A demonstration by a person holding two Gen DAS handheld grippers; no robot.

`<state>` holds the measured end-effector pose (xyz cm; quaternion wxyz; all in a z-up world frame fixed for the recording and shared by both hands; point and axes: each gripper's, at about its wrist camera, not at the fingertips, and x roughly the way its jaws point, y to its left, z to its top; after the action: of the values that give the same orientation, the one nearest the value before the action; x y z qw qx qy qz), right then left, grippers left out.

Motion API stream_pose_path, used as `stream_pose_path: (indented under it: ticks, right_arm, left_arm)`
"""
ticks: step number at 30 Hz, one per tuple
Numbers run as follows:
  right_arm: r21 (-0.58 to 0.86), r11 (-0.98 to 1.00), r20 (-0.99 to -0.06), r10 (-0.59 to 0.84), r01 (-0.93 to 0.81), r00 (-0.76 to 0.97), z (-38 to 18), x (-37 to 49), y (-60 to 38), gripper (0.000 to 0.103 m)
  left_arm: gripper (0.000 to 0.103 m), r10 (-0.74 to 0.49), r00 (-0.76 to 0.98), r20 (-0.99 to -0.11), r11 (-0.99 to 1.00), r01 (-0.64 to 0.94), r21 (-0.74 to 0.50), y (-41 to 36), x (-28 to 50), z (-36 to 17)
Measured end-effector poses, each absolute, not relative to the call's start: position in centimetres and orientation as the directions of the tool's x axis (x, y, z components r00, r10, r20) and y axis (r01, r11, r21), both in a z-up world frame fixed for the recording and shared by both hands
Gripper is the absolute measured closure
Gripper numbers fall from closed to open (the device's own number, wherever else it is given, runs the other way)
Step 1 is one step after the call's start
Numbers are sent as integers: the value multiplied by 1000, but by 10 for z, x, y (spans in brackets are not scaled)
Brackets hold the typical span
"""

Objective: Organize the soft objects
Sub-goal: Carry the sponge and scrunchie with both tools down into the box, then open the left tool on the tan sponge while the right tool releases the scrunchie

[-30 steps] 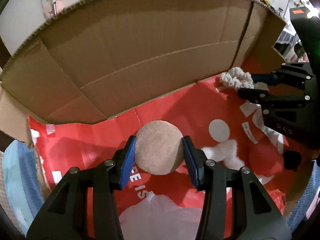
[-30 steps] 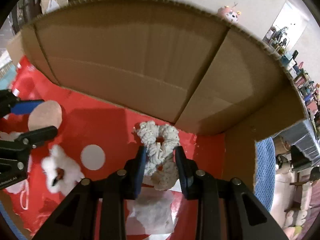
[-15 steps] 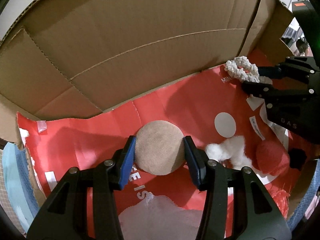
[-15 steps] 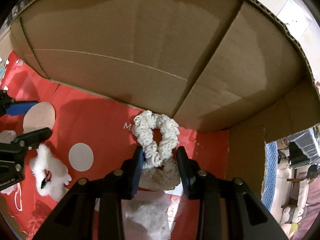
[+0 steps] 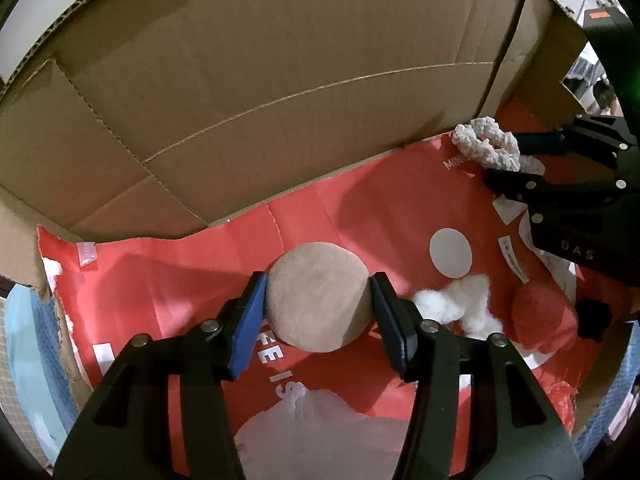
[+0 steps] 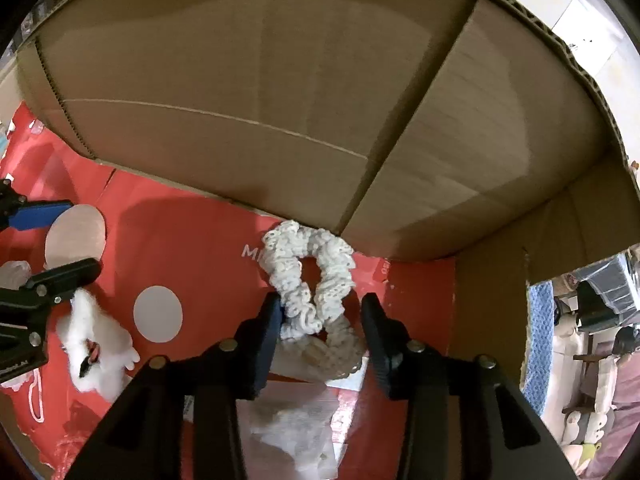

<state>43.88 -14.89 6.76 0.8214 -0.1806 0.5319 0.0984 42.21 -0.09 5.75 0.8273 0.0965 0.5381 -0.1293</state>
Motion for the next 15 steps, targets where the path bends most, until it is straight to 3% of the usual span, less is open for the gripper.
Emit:
stream_pose_path:
  ticks: [15]
  right_arm:
    - [-199,912,-908,-34,-359,418,66,434,-144,45]
  left_arm:
    - [40,-129,420,-898,944,329,19,-2,420,71]
